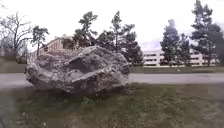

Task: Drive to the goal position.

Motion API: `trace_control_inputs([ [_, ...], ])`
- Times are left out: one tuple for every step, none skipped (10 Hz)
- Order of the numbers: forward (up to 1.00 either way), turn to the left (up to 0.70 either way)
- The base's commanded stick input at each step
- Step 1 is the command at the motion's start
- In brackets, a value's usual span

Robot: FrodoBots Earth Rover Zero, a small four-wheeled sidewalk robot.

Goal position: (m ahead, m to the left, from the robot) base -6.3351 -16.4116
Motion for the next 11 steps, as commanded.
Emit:
trace_control_inputs([
  [0.0,0.0],
  [0.0,0.0],
  [0.0,0.0],
  [0.0,0.0],
  [0.0,0.0],
  [0.0,0.0],
  [0.0,0.0],
  [0.0,0.0],
  [0.0,-0.11],
  [0.0,-0.61],
  [0.0,-0.7],
])
